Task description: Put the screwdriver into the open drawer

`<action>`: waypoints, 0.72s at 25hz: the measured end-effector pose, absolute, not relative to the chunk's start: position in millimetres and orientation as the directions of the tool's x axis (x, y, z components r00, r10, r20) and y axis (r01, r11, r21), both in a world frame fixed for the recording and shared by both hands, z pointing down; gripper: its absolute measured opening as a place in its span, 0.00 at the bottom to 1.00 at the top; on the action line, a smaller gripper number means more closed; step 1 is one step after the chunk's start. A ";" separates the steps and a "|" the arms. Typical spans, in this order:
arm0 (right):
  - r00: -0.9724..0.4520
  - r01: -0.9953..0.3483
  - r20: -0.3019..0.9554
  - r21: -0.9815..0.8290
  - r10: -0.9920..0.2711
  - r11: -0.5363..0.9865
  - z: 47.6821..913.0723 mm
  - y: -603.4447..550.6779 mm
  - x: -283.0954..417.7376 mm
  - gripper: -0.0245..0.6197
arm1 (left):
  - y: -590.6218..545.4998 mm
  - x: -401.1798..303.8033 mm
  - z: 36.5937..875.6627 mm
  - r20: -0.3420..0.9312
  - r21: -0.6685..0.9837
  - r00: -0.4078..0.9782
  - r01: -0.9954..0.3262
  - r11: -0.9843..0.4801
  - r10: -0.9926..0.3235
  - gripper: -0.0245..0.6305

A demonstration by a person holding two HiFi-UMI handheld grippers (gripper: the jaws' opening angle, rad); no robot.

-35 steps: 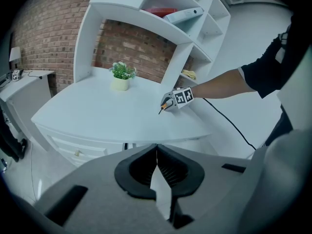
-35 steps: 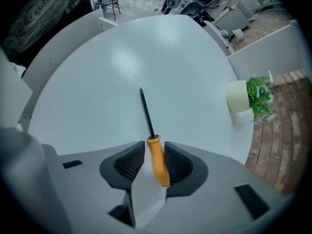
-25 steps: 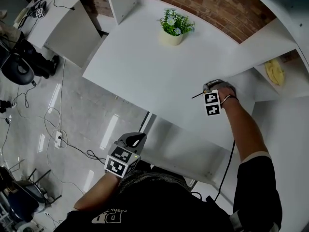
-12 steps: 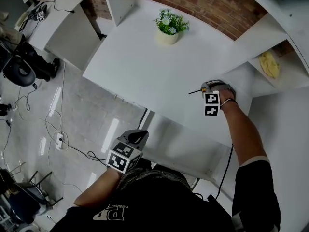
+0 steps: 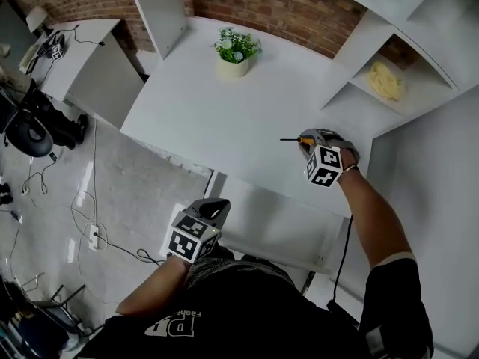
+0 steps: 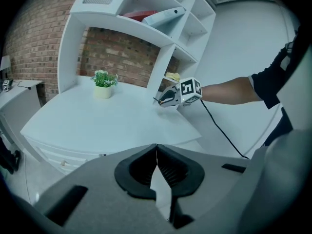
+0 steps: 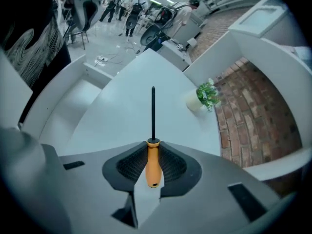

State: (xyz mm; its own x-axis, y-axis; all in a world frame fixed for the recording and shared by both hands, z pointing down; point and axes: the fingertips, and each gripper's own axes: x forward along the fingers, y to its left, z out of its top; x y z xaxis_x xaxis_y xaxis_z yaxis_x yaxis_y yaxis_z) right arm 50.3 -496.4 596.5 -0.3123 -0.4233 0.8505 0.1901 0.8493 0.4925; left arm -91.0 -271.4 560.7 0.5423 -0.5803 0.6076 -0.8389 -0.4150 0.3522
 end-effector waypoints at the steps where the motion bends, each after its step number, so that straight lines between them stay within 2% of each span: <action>1: -0.336 0.136 0.840 0.491 -0.426 0.860 588.7 -492.5 53.2 0.15 | -273.1 -86.6 558.0 0.603 0.349 0.545 -0.837 -0.421 -0.583 0.07; 6: -0.430 -0.146 0.788 0.421 -0.441 0.895 558.5 -468.4 72.6 0.15 | -280.3 -65.7 548.2 0.581 0.339 0.563 -0.824 -0.454 -0.588 0.07; 12: -0.476 -0.353 0.742 0.331 -0.472 0.875 537.9 -437.5 101.4 0.15 | -285.8 -40.4 540.7 0.576 0.326 0.596 -0.795 -0.511 -0.560 0.07; 18: -0.519 -0.580 0.701 0.130 -0.488 0.804 535.9 -411.1 129.2 0.15 | -295.7 -20.6 540.0 0.578 0.309 0.616 -0.772 -0.555 -0.535 0.07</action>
State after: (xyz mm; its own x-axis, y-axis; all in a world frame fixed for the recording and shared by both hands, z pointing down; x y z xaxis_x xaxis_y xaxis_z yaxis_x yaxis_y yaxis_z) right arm 129.2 -411.1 535.9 -0.5193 -0.4882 0.7014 -0.5798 0.8042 0.1304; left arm -20.6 -295.7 540.0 0.6160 -0.5355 0.5777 -0.7723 -0.5548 0.3093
